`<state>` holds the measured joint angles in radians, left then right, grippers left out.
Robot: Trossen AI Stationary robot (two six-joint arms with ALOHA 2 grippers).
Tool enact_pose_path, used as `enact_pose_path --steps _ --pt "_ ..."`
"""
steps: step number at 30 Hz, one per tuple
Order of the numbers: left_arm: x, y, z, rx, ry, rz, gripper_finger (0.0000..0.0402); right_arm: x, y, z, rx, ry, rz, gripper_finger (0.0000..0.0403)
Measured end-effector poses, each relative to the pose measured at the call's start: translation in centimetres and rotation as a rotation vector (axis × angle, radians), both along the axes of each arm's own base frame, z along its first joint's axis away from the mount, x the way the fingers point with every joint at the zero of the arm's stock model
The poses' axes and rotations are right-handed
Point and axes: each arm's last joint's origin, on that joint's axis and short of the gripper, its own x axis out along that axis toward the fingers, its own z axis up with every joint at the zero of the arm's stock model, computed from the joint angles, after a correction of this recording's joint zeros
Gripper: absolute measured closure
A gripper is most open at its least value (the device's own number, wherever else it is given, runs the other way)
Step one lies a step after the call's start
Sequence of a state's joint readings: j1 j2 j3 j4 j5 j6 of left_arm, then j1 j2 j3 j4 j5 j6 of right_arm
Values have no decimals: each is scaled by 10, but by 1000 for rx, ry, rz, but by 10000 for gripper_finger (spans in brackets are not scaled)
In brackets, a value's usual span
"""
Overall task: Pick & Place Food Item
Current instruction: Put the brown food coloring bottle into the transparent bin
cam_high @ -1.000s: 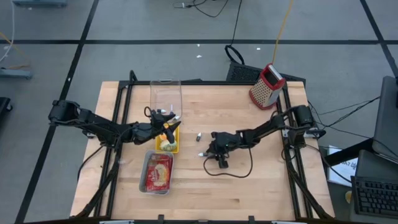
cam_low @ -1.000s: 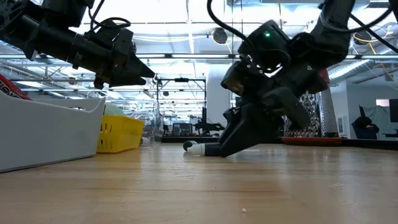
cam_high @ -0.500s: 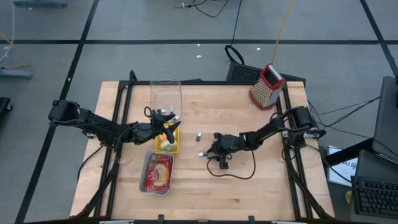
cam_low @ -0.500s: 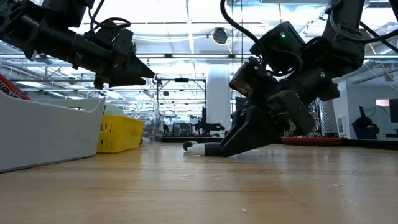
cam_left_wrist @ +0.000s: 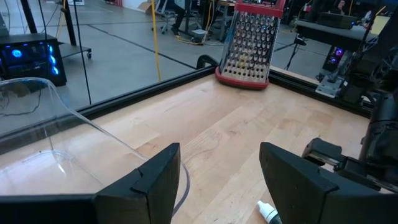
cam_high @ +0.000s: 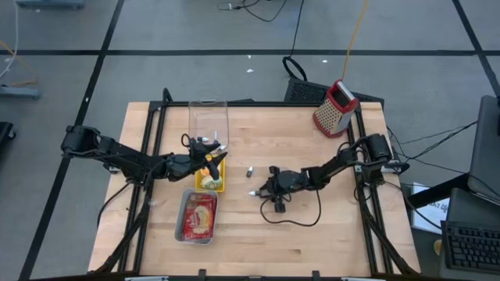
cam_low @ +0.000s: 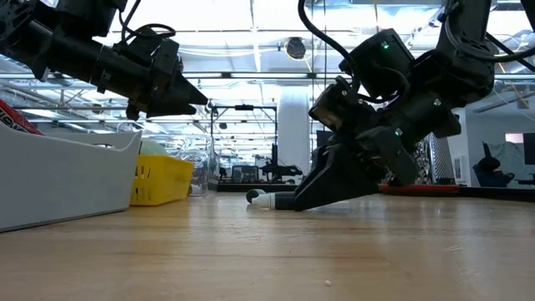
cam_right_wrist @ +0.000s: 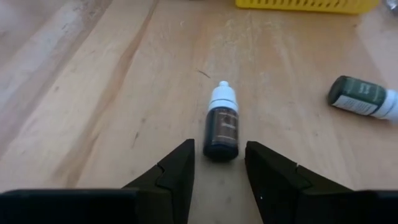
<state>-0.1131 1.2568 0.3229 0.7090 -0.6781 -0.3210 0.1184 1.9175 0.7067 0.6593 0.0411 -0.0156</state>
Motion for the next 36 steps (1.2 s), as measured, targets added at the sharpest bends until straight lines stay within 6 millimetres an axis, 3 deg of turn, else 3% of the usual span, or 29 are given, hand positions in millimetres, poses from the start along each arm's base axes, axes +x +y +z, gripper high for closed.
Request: enact_pose_path --steps 14,29,36 --pt "0 0 0 -2 -1 1 179 2 -1 3 -23 -38 9 276" --pt "0 0 0 -16 -10 4 178 3 4 6 -15 -68 76 349" --pt "1 -1 0 -104 -56 -31 178 1 4 32 -105 -132 129 348"
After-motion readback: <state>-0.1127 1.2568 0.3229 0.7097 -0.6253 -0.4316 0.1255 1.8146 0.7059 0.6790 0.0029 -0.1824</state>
